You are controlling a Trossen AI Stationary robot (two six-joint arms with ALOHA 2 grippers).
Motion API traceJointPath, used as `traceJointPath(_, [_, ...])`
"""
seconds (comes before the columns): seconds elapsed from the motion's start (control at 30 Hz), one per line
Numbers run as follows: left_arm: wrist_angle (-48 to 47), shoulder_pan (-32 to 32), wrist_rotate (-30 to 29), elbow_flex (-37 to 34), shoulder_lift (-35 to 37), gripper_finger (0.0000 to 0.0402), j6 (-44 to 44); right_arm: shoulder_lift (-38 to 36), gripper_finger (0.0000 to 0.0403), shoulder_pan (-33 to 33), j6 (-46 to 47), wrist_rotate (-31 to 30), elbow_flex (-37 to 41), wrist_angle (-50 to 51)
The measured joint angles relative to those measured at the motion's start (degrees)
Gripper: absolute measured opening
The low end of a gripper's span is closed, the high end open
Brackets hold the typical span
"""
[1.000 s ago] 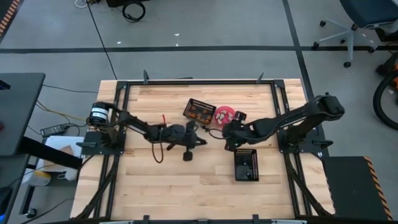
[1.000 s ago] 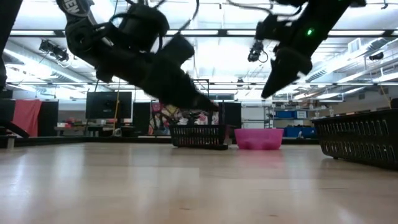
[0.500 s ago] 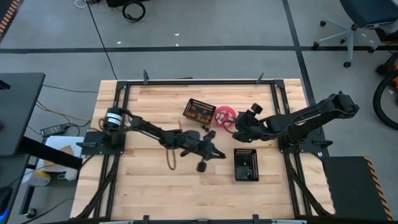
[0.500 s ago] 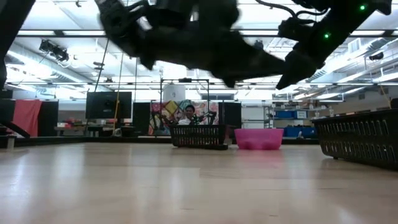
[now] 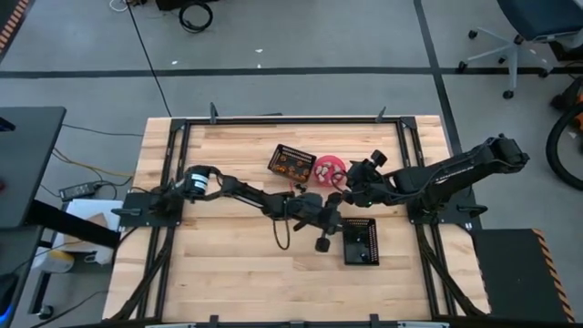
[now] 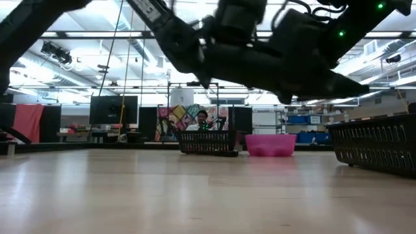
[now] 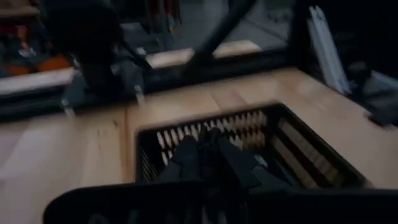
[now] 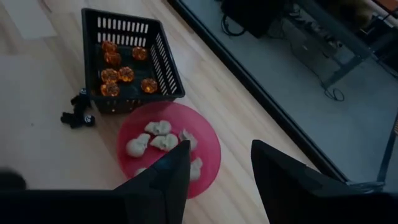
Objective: Sort Halloween decoration
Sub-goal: Put the black skeleton toy into the bottom black bin
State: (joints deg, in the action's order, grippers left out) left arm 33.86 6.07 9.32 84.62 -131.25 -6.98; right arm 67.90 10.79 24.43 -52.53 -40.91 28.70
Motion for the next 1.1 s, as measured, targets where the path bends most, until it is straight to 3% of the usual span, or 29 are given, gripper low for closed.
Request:
traceJointPath(0.2, [0.40,-0.44,-0.06,5.69,-4.53,0.0016,0.96,0.02,0.0173,0.07,0.50,0.07,0.00,-0.34])
traceJointPath(0.37, [0.35,-0.44,-0.04,6.26,-5.33,0.0026,1.61,0.02,0.0173,0.07,0.69,0.02,0.00,-0.26])
traceJointPath(0.77, [-2.06,-0.44,0.49,6.19,-5.39,0.0160,-1.64,0.00,0.0173,0.50,1.39,0.04,0.00,1.70])
traceJointPath(1.1, [-5.69,-0.46,0.22,-1.08,0.56,0.0148,-4.39,-2.62,0.0173,3.72,2.60,-0.26,0.00,4.47])
